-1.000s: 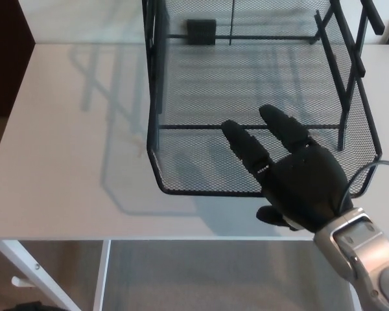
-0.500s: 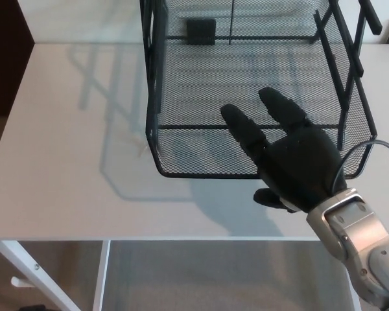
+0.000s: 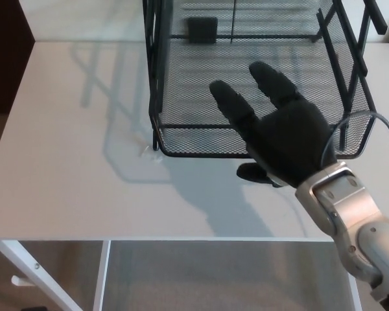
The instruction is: The robot walk towards a table in front and then pushes a layer of a file tray back to its original position using its right hand
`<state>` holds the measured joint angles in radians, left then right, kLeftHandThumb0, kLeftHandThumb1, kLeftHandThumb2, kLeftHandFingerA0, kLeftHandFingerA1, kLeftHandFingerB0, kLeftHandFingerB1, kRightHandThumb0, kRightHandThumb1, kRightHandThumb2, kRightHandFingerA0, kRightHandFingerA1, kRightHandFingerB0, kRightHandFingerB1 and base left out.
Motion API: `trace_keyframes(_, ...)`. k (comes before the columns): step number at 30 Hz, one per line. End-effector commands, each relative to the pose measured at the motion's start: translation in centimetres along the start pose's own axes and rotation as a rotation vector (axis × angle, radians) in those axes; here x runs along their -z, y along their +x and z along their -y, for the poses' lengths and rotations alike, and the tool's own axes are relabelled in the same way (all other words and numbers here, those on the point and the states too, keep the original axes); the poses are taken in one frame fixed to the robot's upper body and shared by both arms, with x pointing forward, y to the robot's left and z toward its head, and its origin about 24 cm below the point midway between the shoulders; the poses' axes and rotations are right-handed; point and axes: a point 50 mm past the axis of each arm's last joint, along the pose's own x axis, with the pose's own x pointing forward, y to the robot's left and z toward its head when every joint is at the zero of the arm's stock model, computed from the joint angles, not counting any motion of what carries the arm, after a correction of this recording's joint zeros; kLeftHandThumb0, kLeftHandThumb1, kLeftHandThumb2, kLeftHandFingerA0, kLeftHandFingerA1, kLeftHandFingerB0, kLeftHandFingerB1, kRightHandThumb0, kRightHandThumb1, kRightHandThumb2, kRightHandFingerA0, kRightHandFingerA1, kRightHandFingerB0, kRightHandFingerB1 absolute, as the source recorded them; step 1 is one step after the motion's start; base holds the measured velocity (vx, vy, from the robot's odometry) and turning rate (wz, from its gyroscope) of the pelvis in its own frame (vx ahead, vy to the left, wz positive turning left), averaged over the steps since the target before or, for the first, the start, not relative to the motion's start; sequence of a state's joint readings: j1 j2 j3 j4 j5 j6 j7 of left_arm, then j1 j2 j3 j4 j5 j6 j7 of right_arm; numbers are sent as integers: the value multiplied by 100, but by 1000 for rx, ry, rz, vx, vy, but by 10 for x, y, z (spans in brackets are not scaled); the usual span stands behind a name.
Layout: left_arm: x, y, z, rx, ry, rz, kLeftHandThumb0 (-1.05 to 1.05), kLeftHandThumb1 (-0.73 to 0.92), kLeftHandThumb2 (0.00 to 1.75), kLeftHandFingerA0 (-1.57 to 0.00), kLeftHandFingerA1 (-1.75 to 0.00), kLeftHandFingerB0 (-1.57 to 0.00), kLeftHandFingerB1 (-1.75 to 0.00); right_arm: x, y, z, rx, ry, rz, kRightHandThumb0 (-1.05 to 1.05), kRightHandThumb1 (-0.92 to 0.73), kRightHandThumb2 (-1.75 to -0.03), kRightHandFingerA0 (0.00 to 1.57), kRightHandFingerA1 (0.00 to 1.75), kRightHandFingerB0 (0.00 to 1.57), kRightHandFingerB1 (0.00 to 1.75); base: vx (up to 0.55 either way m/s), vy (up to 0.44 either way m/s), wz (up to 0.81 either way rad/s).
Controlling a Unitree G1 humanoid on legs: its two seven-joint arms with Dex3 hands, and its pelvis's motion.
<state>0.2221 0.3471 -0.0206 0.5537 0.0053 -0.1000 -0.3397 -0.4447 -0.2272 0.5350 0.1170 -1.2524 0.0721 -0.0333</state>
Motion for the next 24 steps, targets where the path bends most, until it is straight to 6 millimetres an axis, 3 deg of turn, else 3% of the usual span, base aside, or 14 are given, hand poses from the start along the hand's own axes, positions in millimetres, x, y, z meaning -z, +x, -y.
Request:
trace_keyframes(1, -1, -1, -4, -1, 28, 3, -37, 52, 55, -90, -64, -64, -64, -3, -3, 1, -35, 15, -11, -84, -59, -94, 0, 6, 0, 9, 0, 0, 0)
trace_keyframes(4, -2, -1, -4, 2, 34, 8, -39, 51, 56, -90, -63, -64, -64, -5, -9, -2, -56, 41, -2, -84, -58, -93, 0, 6, 0, 10, 0, 0, 0)
trace_keyframes(5, -2, -1, -4, 3, 34, 10, -39, 51, 56, -90, -63, -64, -64, -5, -11, -4, -62, 40, 2, -74, -66, -69, 0, 0, 0, 1, 0, 0, 0)
trace_keyframes(7, -2, -1, -5, 3, 33, 12, -39, 51, 56, -90, -63, -64, -64, -6, -14, -5, -70, 38, 6, -76, -70, -61, 0, 0, 0, 2, 0, 0, 0)
trace_keyframes(8, -3, 0, -6, 1, 36, 13, -40, 51, 56, -89, -63, -63, -64, -6, -18, -4, -82, 48, 14, -84, -57, -87, 0, 0, 0, 5, 0, 0, 0)
trace_keyframes(10, -4, 1, -6, -4, 41, 10, -39, 50, 56, -89, -63, -64, -63, -5, -21, -4, -83, 59, 21, -84, -56, -86, 0, 0, 0, 5, 0, 0, 0)
trace_keyframes(11, -4, 0, -6, -6, 47, 7, -38, 52, 56, -87, -62, -65, -62, -6, -22, -3, -87, 61, 24, -77, -69, -61, 0, 0, 0, 2, 0, 0, 0)
trace_keyframes(12, -4, 0, -5, -6, 28, 0, -37, 52, 55, -86, -63, -65, -63, -6, -28, -3, -91, 59, 31, -87, -58, -89, 0, 0, 0, 5, 0, 0, 0)
trace_keyframes(18, -5, 2, -5, -6, 45, 4, -38, 50, 55, -88, -65, -65, -66, -8, -42, 5, -105, 84, 58, -93, -62, -94, 0, 0, 0, 4, 0, 0, 0)
trace_keyframes(19, -5, 2, -5, -3, 34, 9, -37, 50, 55, -87, -66, -65, -67, -10, -50, 10, -101, 81, 74, -83, -71, -62, 0, 0, 0, 0, 0, 0, 0)
trace_keyframes(21, -6, 3, -5, -2, 33, 4, -37, 50, 55, -86, -66, -66, -67, -12, -55, 14, -94, 79, 86, -84, -72, -62, 0, 0, 0, 0, 0, 0, 0)
trace_keyframes(22, -6, 2, -5, 3, 41, 7, -38, 50, 56, -86, -65, -63, -66, -15, -65, 20, -67, 94, 110, -94, -65, -97, 0, 0, 0, 4, 0, 0, 0)
trace_keyframes(24, -7, 3, -5, 5, 59, 6, -39, 51, 56, -87, -65, -65, -66, -21, -83, 34, -11, 116, 139, -96, -67, -98, 0, 0, 0, 3, 0, 0, 0)
